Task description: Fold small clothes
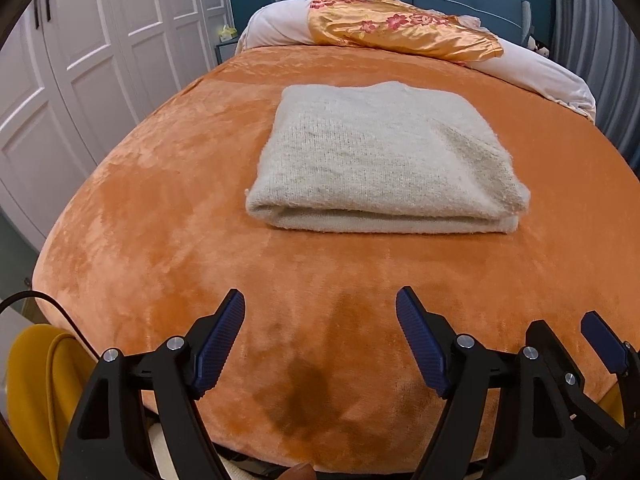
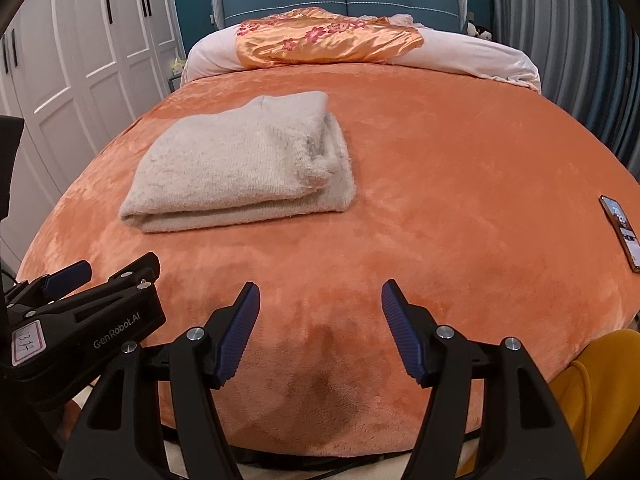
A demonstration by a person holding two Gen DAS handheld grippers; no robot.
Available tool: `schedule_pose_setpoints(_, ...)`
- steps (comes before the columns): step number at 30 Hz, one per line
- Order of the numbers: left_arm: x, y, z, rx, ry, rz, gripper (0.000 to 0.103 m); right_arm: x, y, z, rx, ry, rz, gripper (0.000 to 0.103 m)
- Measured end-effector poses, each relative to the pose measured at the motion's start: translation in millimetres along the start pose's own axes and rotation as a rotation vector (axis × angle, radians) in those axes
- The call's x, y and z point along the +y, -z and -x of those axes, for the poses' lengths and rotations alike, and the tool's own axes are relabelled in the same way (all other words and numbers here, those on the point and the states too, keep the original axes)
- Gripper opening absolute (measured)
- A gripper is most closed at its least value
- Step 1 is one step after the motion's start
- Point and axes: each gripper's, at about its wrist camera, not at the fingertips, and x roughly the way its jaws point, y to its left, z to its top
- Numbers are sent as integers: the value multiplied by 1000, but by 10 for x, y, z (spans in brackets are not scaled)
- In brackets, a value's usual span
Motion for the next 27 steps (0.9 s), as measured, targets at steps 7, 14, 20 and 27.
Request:
schedule_pose_setpoints(7,9,13,-50,16,-1,7,75,-14,12,-36,12,2,7,61)
schedule_pose_setpoints(14,1,12,-64,17,-2,2,74,-25,10,-49,16,3,8,61)
schedule_pose_setpoints(20,25,6,-70,18,6,8,74,-28,7,-55,17,1,7,61)
schedule_pose_setpoints(27,27,-12,-77,18,-16,18,74,-7,3,-67,13,4,8,61)
